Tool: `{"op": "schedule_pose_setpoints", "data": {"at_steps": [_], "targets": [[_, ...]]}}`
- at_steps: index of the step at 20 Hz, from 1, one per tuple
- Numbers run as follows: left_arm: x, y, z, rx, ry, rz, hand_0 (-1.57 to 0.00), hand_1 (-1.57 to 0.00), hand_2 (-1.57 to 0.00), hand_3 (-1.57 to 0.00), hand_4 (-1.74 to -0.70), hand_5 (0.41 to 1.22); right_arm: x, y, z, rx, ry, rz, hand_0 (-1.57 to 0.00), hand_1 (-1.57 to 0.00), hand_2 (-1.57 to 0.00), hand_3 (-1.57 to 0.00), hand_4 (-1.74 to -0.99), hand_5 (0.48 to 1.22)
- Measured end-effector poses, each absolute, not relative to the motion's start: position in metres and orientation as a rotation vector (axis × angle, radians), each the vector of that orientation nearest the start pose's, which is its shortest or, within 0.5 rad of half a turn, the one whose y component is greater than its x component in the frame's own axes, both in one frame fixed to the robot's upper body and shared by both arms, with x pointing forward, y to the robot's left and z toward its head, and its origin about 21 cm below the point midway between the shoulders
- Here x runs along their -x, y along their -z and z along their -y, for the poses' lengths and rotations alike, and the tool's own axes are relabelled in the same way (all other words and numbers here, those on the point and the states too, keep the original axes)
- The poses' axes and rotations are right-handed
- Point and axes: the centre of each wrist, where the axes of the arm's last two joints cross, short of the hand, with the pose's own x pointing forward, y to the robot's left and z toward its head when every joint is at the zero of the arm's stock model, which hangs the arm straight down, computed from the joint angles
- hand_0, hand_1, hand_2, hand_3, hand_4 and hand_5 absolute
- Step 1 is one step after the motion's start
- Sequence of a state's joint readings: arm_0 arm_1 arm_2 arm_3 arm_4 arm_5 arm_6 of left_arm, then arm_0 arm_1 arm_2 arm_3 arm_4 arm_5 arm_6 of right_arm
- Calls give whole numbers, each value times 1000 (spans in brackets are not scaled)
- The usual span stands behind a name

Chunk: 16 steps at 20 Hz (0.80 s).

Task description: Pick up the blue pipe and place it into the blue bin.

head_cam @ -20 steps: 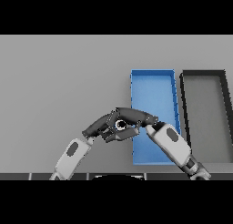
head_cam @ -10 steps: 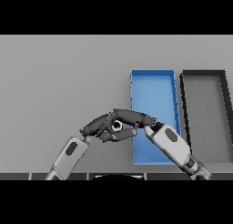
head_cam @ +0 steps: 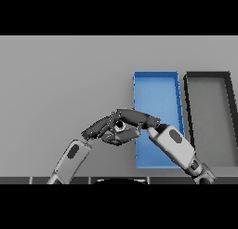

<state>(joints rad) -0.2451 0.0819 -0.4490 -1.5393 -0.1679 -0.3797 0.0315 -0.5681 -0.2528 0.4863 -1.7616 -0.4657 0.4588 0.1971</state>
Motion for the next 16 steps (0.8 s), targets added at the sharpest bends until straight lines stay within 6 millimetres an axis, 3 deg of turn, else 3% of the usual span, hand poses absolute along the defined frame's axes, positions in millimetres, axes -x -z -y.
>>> {"op": "schedule_pose_setpoints", "data": {"at_steps": [1, 4, 7, 11, 14, 16], "targets": [[-271, -42, -114, 409, 996, 1558, -10, -9, -8, -9, -901, 548, -281, -171, 107, -933, -1093, 1663, -1571, -1571, -1571, -1571, -1491, 1221], [-267, -38, -118, 429, 991, 1547, -4, -4, -4, -4, -914, 524, -287, -192, 115, -969, -1044, 1619, -1571, -1571, -1571, -1571, -1613, 1221], [-265, -41, -115, 428, 992, 1531, -2, -2, -1, -2, -917, 504, -287, -215, 119, -1000, -1005, 1597, -1571, -1571, -1571, -1571, -1675, 1194], [-268, -39, -114, 411, 1001, 1511, 0, 0, 0, 0, -915, 503, -296, -279, 129, -1077, -887, 1694, -1571, -1571, -1571, -1571, -1714, 1134], [-264, -43, -120, 429, 1006, 1545, 0, 0, 1, 0, -907, 499, -312, -317, 142, -999, -806, 1838, -1571, -1571, -1571, -1571, -1727, 1113], [-258, -40, -117, 432, 1005, 1543, 1, 1, 1, 1, -906, 492, -323, -331, 152, -900, -727, 1875, -1571, -1571, -1571, -1571, -1732, 1117]]}}
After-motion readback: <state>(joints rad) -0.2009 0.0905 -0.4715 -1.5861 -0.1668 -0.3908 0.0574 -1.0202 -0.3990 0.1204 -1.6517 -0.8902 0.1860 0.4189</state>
